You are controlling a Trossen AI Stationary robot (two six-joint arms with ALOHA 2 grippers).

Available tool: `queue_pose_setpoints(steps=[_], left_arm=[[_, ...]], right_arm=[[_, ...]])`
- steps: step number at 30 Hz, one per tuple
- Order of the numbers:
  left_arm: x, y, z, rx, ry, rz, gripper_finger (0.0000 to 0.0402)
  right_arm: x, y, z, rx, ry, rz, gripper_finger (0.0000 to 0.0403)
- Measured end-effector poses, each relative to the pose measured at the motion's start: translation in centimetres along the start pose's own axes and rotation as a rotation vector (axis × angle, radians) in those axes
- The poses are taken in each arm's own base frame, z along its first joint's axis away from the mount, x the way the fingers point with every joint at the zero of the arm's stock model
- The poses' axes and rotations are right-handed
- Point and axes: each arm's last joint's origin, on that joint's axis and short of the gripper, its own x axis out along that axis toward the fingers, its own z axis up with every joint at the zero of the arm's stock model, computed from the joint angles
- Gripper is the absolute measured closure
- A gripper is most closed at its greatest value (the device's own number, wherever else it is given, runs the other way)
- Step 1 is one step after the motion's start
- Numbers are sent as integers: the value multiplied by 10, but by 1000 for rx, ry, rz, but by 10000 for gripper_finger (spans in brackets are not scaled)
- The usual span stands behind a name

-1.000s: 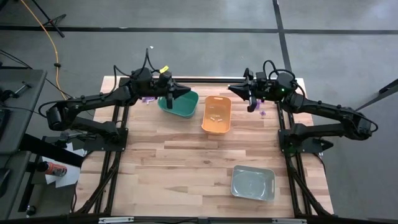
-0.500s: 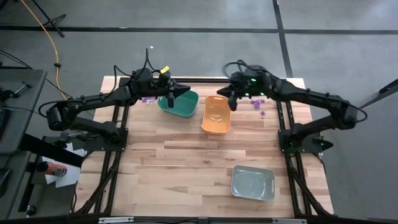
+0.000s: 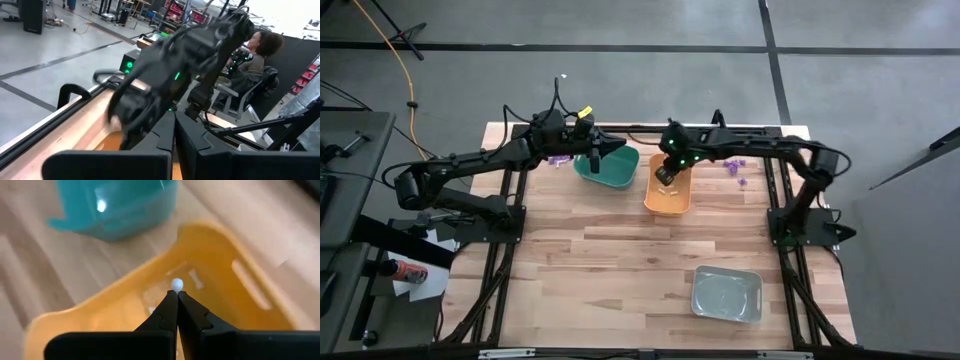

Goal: Sort Halloween decoration
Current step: Put the white bone toy into the yellow bin

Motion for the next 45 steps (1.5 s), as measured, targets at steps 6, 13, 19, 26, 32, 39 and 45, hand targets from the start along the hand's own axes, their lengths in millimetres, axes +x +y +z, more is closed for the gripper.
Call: queue_pose_setpoints(steps=[6,13,19,26,32,39,45], left_arm=[[0,0,0,0,0,0,401],[0,0,0,0,0,2,401],[0,0,0,16,-1,4,401],[0,0,0,17,-1,4,401],[0,0,0,17,-2,7,401],[0,0,0,16,-2,7,401],[0,0,-1,14,5,9,401]], right_arm=[[35,-2,-11,66,97,-47,403],[51,-2,-16,98,122,-109,403],[53,6,-19,-135,129,-85,403],[53,8,-20,-290,147,-73,403],[53,8,-20,-436,146,-61,403],[54,13,-21,-524,140,-26,403],[60,14,-20,-535,115,-30,403]])
